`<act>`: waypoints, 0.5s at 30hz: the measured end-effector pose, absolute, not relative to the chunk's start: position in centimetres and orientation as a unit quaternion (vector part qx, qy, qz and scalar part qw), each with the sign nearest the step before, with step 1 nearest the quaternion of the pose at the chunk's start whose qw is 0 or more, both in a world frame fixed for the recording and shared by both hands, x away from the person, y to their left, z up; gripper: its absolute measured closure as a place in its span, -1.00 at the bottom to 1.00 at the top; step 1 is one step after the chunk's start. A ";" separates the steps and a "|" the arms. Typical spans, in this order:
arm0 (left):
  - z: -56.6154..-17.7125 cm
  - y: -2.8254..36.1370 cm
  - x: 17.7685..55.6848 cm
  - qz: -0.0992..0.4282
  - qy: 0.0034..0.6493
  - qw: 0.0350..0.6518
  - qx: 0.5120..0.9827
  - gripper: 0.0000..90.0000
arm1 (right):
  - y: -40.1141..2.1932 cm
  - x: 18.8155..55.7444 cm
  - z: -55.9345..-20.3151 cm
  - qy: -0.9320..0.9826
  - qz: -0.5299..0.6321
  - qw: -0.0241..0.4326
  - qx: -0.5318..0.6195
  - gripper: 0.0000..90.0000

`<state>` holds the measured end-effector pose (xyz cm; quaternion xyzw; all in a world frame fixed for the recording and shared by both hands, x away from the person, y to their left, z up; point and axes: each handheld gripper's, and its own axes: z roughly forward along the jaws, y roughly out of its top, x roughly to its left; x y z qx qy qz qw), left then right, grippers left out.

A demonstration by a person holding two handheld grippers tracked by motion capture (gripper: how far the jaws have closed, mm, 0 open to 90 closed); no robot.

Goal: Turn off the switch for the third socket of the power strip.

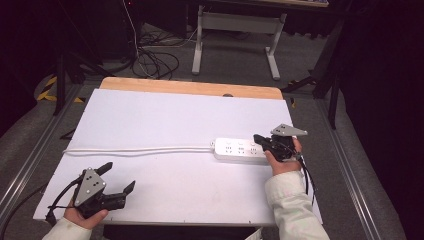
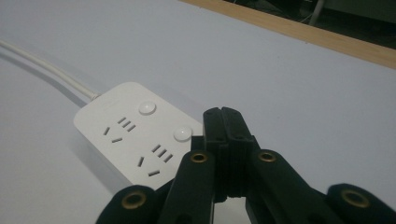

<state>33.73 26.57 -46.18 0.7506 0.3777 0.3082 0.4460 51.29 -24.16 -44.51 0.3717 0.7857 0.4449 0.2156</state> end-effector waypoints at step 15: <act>-46.2 26.6 33.7 0.311 0.377 0.444 0.751 -0.73 | -23.9 52.1 -45.9 0.796 0.412 0.216 0.388 1.00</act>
